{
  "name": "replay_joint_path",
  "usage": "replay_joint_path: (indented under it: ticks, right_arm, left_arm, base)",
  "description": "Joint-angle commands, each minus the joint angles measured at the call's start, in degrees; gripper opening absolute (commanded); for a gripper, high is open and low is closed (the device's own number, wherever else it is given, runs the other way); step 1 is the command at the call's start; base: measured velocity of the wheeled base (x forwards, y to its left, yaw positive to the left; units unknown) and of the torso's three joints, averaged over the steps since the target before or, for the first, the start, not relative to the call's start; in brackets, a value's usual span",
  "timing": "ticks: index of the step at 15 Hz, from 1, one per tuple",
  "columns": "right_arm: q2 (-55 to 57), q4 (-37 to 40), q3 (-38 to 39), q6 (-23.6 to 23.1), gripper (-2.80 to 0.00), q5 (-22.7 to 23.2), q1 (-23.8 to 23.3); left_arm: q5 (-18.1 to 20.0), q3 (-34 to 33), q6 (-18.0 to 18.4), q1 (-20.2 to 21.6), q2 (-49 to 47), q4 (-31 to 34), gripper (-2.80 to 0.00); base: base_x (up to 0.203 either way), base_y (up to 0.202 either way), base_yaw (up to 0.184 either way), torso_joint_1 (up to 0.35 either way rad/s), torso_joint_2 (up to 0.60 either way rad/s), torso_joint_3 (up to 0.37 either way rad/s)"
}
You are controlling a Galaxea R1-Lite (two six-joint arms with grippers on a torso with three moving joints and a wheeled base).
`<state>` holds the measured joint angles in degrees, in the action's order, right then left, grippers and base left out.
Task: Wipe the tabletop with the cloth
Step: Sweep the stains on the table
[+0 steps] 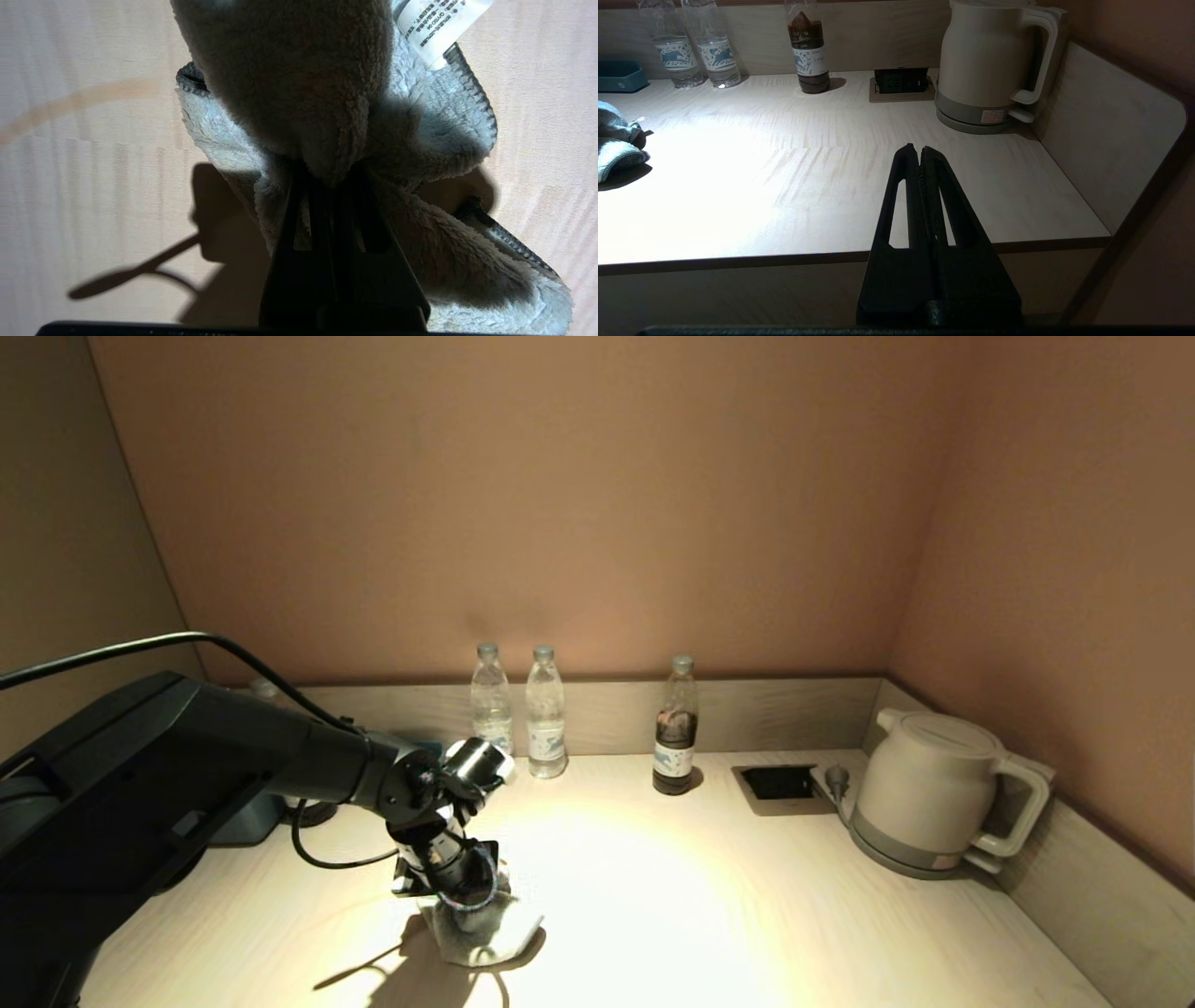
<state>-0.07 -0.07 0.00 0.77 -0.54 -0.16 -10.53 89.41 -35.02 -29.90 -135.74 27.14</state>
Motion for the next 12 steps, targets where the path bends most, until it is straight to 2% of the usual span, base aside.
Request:
replay_joint_path:
  ticks: [1,2,3,7,9,12]
  right_arm:
    - [0.1,0.0,0.0,0.0,-2.8,0.0,0.0]
    - [0.1,0.0,0.0,0.0,-2.8,0.0,0.1]
    - [0.1,0.0,0.0,0.0,-2.8,0.0,0.0]
    - [0.1,0.0,0.0,0.0,-2.8,0.0,0.0]
    - [0.1,0.0,0.0,0.0,-2.8,0.0,0.1]
    - [0.1,0.0,0.0,0.0,-2.8,0.0,0.1]
  left_arm:
    - [-0.2,-0.4,-0.2,0.0,0.0,0.3,-2.8]
    - [-0.8,-0.6,-0.2,0.3,0.1,0.3,-2.8]
    - [-4.9,-1.1,-0.4,1.6,0.2,0.5,-2.8]
    - [-8.4,-5.6,-0.9,3.9,2.7,0.6,-2.8]
    - [-8.6,-5.7,-1.0,4.0,2.7,0.6,-2.8]
    - [-9.9,-14.1,-2.0,8.5,8.9,0.3,-2.8]
  base:
    - [0.0,0.0,0.0,0.0,0.0,0.0]
    - [0.0,0.0,0.0,0.0,0.0,0.0]
    - [0.0,0.0,0.0,0.0,0.0,0.0]
    - [0.0,0.0,0.0,0.0,0.0,0.0]
    - [0.0,0.0,0.0,0.0,0.0,0.0]
    - [0.0,0.0,0.0,0.0,0.0,0.0]
